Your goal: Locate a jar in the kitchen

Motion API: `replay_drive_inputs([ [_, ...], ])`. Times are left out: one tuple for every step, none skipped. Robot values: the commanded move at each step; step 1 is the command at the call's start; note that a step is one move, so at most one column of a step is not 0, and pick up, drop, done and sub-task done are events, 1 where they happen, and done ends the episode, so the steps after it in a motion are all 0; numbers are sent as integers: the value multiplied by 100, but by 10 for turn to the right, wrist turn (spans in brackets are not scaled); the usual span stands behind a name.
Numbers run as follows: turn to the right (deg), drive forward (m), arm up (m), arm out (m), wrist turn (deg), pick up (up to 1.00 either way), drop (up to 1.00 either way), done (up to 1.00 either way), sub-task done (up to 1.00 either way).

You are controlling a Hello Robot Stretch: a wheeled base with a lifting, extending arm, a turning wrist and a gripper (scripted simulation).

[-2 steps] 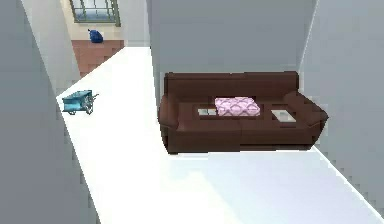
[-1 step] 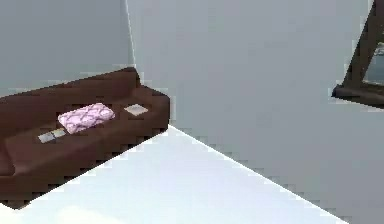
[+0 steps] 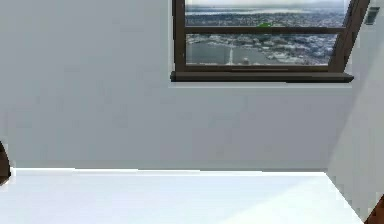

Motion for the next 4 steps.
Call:
replay_drive_inputs([
  [0, 5, 0, 0, 0, 0, 0, 0, 0],
  [-450, 0, 0, 0, 0, 0, 0, 0, 0],
  [-420, 0, 0, 0, 0, 0, 0, 0, 0],
  [0, 80, 0, 0, 0, 0, 0, 0, 0],
])
